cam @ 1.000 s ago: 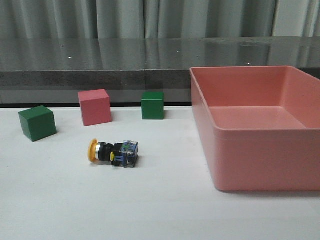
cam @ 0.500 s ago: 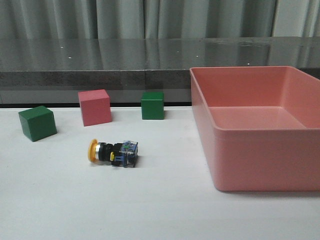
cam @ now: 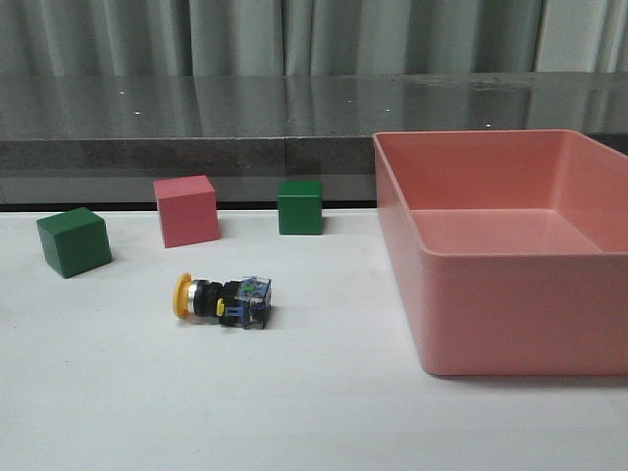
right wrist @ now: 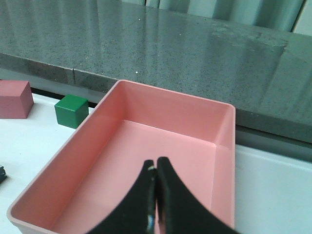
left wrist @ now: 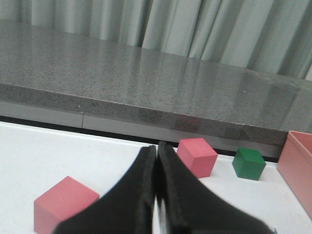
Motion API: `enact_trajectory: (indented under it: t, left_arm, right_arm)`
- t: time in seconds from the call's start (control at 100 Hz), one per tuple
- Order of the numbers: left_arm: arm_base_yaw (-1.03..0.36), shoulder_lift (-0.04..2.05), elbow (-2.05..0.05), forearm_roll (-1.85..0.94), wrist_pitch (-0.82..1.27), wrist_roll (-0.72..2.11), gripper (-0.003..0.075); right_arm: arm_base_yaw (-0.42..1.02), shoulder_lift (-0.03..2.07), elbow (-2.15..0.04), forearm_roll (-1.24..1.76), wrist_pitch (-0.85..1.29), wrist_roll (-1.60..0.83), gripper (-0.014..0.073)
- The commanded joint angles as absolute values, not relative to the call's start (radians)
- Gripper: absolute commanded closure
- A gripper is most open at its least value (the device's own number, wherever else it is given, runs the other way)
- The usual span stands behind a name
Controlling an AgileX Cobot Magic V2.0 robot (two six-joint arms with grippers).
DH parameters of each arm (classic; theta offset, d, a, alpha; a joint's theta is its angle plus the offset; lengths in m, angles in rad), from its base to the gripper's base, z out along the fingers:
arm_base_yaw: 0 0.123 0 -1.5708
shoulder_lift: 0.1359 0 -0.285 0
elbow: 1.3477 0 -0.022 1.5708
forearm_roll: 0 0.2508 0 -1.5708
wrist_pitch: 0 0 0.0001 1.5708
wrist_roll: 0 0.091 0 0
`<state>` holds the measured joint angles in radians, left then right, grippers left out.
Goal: Place and stand button with both arms
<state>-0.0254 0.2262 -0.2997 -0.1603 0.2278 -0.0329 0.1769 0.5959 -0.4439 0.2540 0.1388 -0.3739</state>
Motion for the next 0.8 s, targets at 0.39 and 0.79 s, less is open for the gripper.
enact_trajectory:
  t: [0.39, 0.79]
  left_arm:
    - [-0.25, 0.848, -0.752, -0.163, 0.223, 0.189, 0.0574]
    - [-0.366, 1.146, -0.792, -0.2, -0.037, 0.253, 0.0187]
  right_arm:
    - [0.17, 0.593, -0.468, 0.262, 0.058, -0.371, 0.0707]
    - [0.17, 0.593, -0.468, 0.262, 0.058, -0.371, 0.0707]
